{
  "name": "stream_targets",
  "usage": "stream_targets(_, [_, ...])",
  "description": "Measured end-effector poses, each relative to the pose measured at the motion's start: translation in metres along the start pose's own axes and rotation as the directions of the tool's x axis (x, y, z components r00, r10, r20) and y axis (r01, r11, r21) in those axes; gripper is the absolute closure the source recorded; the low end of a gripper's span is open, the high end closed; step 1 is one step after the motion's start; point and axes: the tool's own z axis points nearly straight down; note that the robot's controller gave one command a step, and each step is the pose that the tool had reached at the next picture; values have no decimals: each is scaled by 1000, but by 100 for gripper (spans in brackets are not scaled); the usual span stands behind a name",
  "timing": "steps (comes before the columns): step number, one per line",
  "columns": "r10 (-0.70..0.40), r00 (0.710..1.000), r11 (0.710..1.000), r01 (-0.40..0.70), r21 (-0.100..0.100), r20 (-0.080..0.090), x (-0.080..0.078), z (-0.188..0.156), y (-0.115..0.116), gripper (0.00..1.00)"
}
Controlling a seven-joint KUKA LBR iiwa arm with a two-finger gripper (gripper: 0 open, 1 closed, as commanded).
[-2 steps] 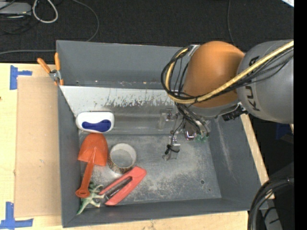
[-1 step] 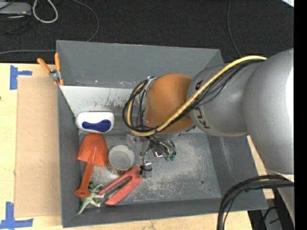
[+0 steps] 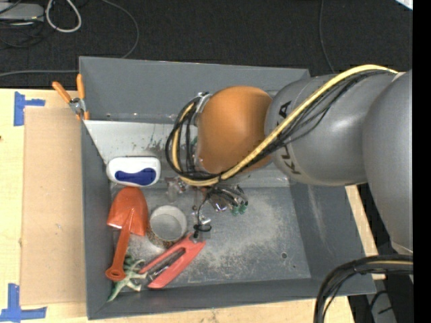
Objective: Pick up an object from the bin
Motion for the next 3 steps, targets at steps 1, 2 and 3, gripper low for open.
stream_targets(1, [-91, 996, 996, 91, -4, -6, 44, 51, 56, 0])
stream_targets(2, [-445, 895, 896, 445, 8, 13, 44, 78, 61, 0])
stream_targets(3, [-134, 991, 991, 134, -6, -6, 49, 80, 34, 100])
